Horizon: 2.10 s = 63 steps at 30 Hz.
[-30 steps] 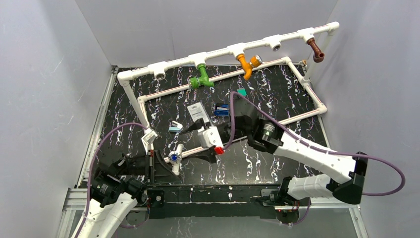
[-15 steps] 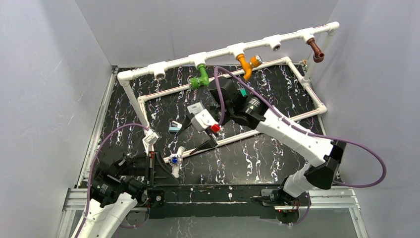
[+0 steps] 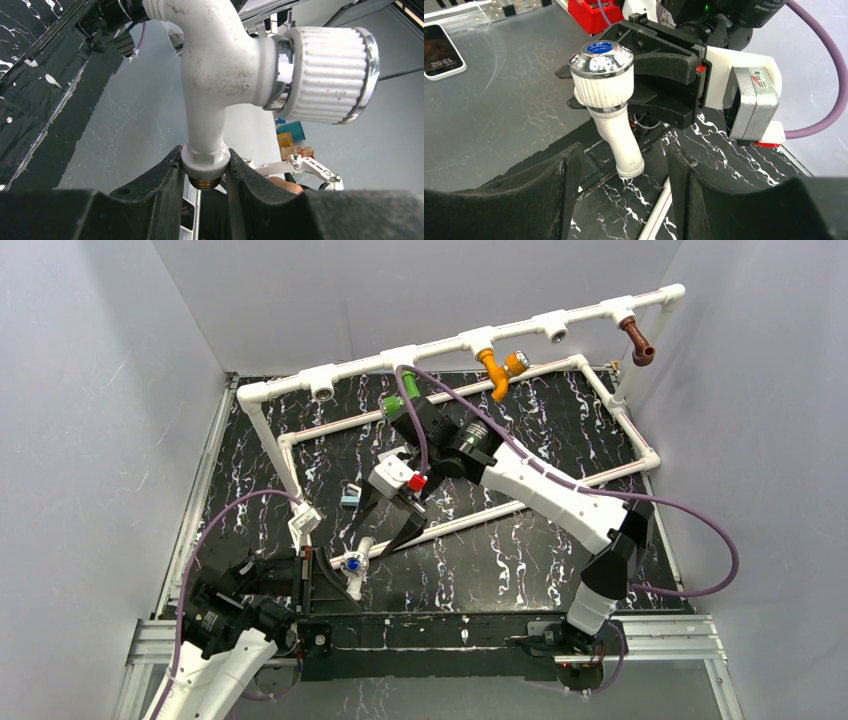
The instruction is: Install the water faucets
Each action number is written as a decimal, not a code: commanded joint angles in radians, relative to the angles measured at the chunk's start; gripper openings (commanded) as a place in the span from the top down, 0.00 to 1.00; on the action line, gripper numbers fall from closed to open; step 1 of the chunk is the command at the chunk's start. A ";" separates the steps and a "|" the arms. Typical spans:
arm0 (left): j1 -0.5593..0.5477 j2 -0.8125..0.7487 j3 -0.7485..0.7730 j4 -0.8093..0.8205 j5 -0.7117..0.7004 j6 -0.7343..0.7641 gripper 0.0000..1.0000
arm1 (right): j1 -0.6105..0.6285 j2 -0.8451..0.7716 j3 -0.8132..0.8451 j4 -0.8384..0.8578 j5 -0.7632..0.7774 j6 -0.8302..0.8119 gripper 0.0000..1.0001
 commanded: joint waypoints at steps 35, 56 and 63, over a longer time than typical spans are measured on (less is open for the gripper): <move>-0.005 0.022 0.067 0.005 0.022 0.033 0.99 | 0.061 0.129 0.141 -0.317 -0.109 -0.273 0.99; -0.006 0.096 0.212 -0.300 -0.318 0.364 0.31 | 0.061 -0.522 -0.679 0.915 0.280 0.817 0.99; -0.006 0.097 0.234 -0.253 -0.464 0.364 0.30 | 0.061 -0.572 -0.705 0.893 0.488 0.981 0.99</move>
